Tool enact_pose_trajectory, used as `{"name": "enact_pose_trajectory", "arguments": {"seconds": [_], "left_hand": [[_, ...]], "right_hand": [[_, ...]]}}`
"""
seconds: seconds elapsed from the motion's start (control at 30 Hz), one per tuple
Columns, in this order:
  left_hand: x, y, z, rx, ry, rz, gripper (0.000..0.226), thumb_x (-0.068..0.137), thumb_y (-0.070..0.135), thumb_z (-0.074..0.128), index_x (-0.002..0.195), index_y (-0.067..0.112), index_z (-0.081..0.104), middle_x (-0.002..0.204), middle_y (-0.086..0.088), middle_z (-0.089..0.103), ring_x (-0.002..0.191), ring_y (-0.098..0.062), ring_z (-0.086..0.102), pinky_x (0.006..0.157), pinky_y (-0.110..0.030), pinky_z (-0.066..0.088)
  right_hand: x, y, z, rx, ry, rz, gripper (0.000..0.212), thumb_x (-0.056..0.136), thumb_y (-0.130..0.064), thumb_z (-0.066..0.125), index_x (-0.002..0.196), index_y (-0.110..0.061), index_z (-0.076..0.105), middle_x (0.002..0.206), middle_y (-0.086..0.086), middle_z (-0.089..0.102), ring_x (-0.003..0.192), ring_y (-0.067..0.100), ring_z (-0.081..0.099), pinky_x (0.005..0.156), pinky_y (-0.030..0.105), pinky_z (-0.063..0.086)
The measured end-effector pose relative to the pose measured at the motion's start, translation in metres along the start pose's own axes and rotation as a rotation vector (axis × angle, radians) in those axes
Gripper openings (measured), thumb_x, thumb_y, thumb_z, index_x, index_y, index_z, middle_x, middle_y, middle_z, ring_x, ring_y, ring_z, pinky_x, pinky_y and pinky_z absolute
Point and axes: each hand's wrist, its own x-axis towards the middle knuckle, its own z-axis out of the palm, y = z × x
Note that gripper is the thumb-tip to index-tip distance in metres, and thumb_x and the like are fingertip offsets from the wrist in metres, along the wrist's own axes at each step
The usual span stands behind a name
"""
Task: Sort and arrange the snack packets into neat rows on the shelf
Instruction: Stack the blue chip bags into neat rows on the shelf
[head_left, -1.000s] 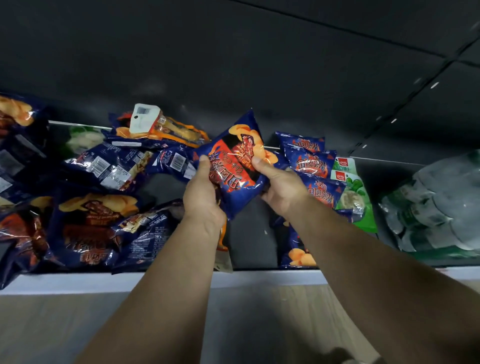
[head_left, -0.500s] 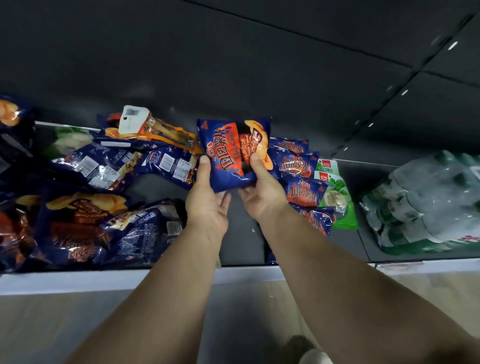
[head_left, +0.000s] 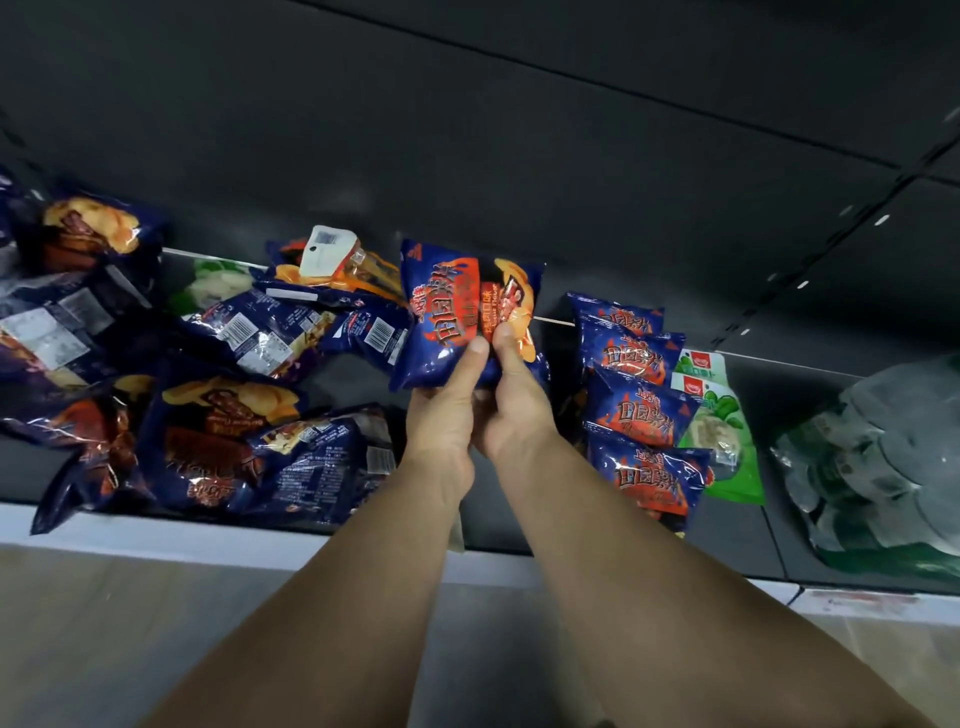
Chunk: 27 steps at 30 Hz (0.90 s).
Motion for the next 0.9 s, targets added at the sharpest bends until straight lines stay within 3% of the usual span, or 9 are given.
{"name": "enact_pose_trajectory", "arguments": {"seconds": [0.17,0.23,0.33,0.4,0.5,0.57,0.7,0.8,0.9], "left_hand": [[0.009,0.018,-0.001,0.015,0.169,0.058,0.037,0.075,0.023,0.078,0.109,0.015,0.065,0.102,-0.006,0.072,0.087,-0.022,0.069,0.077,-0.034,0.056],[0.011,0.026,-0.002,0.048,0.219,0.143,0.031,0.075,0.019,0.077,0.103,0.019,0.063,0.103,-0.005,0.071,0.092,-0.022,0.069,0.084,-0.038,0.055],[0.008,0.035,-0.002,0.123,0.198,0.236,0.025,0.078,0.009,0.072,0.088,0.026,0.056,0.096,0.0,0.068,0.087,-0.016,0.067,0.081,-0.032,0.054],[0.007,0.04,-0.006,0.276,0.15,0.272,0.024,0.08,0.005,0.068,0.081,0.025,0.055,0.081,0.005,0.064,0.074,-0.008,0.061,0.073,-0.025,0.048],[0.01,0.05,-0.015,0.444,0.035,0.173,0.019,0.081,0.003,0.064,0.078,0.019,0.057,0.067,0.005,0.063,0.064,-0.009,0.061,0.076,-0.032,0.05],[0.012,0.053,-0.02,0.52,-0.033,0.1,0.013,0.081,0.004,0.065,0.085,0.016,0.06,0.073,0.002,0.067,0.071,-0.013,0.064,0.074,-0.032,0.051],[0.015,0.056,-0.021,0.45,0.024,0.082,0.014,0.083,0.016,0.07,0.095,0.018,0.063,0.093,-0.004,0.069,0.08,-0.019,0.065,0.076,-0.035,0.054],[0.017,0.05,-0.017,0.441,0.022,0.053,0.04,0.077,0.032,0.075,0.112,0.019,0.062,0.099,-0.004,0.072,0.086,-0.021,0.069,0.075,-0.038,0.056],[0.015,0.039,-0.011,0.51,-0.026,0.049,0.045,0.072,0.032,0.078,0.112,0.021,0.062,0.1,-0.002,0.072,0.087,-0.02,0.07,0.073,-0.034,0.056]], "right_hand": [[-0.002,-0.004,-0.002,-0.141,-0.132,0.016,0.049,0.074,-0.042,0.074,0.109,-0.01,0.068,0.098,0.007,0.072,0.079,0.019,0.071,0.071,0.03,0.057],[-0.002,-0.018,-0.005,-0.25,-0.137,-0.043,0.051,0.081,-0.044,0.069,0.116,-0.008,0.063,0.099,0.008,0.069,0.078,0.017,0.069,0.062,0.026,0.055],[0.01,-0.04,-0.01,-0.588,0.011,-0.272,0.07,0.079,-0.045,0.071,0.135,-0.012,0.046,0.129,0.005,0.053,0.117,0.018,0.053,0.097,0.033,0.046],[0.015,-0.054,-0.009,-0.796,-0.035,-0.463,0.076,0.08,-0.041,0.072,0.142,-0.015,0.037,0.144,0.002,0.041,0.13,0.014,0.041,0.108,0.03,0.035],[0.02,-0.074,-0.006,-0.976,-0.211,-0.52,0.077,0.079,-0.04,0.072,0.143,-0.017,0.036,0.145,-0.003,0.039,0.131,0.011,0.04,0.103,0.024,0.036],[0.025,-0.08,-0.011,-1.073,-0.297,-0.436,0.07,0.079,-0.041,0.072,0.137,-0.014,0.044,0.132,-0.004,0.052,0.114,0.007,0.054,0.09,0.022,0.046],[0.028,-0.07,-0.02,-0.816,-0.386,-0.255,0.011,0.087,-0.018,0.067,0.094,-0.011,0.063,0.083,0.005,0.071,0.063,0.011,0.069,0.058,0.024,0.056],[0.033,-0.062,-0.023,-0.717,-0.303,-0.293,0.019,0.083,-0.021,0.071,0.1,-0.012,0.064,0.091,0.01,0.072,0.075,0.021,0.07,0.068,0.034,0.059],[0.037,-0.062,-0.026,-0.68,-0.28,-0.297,0.017,0.083,-0.023,0.072,0.096,-0.016,0.064,0.093,0.008,0.071,0.078,0.021,0.069,0.071,0.033,0.058]]}}
